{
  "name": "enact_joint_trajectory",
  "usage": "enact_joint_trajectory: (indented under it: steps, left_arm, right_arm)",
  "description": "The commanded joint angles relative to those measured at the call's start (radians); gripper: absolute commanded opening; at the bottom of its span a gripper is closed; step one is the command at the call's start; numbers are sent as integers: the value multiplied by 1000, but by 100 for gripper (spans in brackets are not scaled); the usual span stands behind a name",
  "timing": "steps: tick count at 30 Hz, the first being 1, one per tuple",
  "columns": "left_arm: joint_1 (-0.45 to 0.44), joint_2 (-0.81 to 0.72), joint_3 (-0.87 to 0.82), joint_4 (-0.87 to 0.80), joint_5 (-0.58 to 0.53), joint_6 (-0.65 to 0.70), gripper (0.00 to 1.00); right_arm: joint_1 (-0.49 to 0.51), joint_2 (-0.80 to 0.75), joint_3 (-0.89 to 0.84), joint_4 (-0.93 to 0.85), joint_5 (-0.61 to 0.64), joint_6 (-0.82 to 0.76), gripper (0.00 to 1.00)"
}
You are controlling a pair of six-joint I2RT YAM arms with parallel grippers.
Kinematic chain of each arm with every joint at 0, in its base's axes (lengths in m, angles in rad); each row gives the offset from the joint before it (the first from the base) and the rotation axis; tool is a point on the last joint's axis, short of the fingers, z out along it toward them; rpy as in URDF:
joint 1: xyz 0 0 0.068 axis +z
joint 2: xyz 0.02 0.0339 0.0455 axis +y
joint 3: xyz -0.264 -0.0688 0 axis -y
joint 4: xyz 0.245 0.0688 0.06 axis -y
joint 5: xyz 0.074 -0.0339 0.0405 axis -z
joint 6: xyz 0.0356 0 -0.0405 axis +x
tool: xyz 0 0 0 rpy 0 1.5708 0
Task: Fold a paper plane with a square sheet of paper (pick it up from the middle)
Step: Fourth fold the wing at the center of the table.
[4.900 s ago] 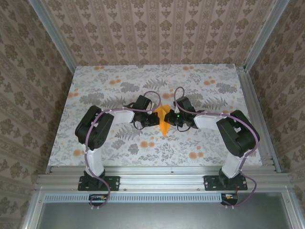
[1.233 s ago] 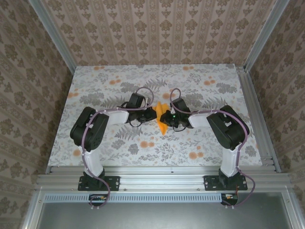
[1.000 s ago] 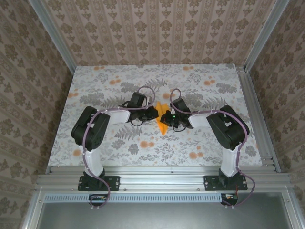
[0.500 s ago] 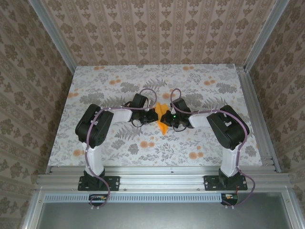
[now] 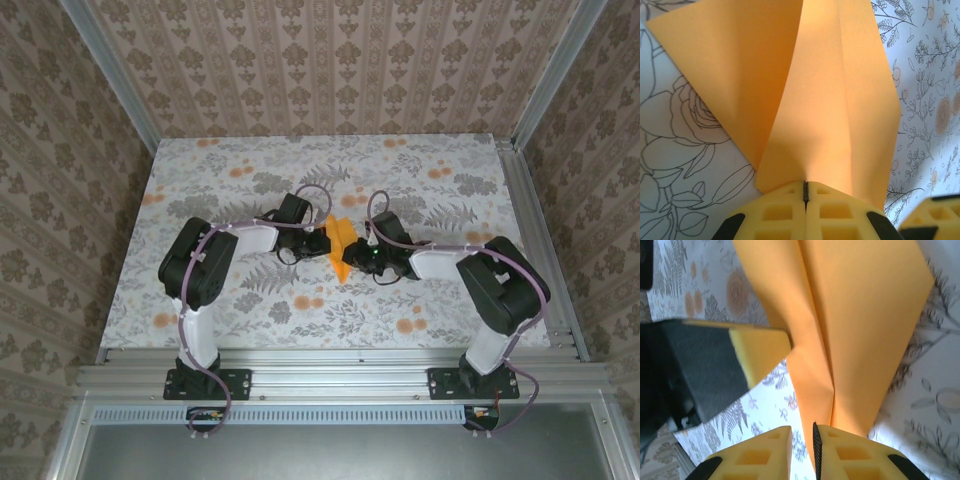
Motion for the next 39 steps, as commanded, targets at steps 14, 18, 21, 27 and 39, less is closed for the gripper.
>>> enact_joint_trajectory:
  steps: [14,18,21,27,39]
  left_arm:
    - [17,53,16,-77,-12,53,3]
    - [17,51,16,-77,-12,53,3]
    - [19,49,19,-79,-12,54,3]
    - [19,55,19,-83,-11,57,3]
    - [23,58,19,-87,-8,61,3]
  right_arm:
    - [162,-59,19,-246,249,-147,27]
    - [164,-42,33,-239,257,-155,27]
    - [164,-39,40,-236,259,-160,27]
    - [170,-59,47,-240,272,-169,26]
    - [180,-3,97,-261,288,-204,25]
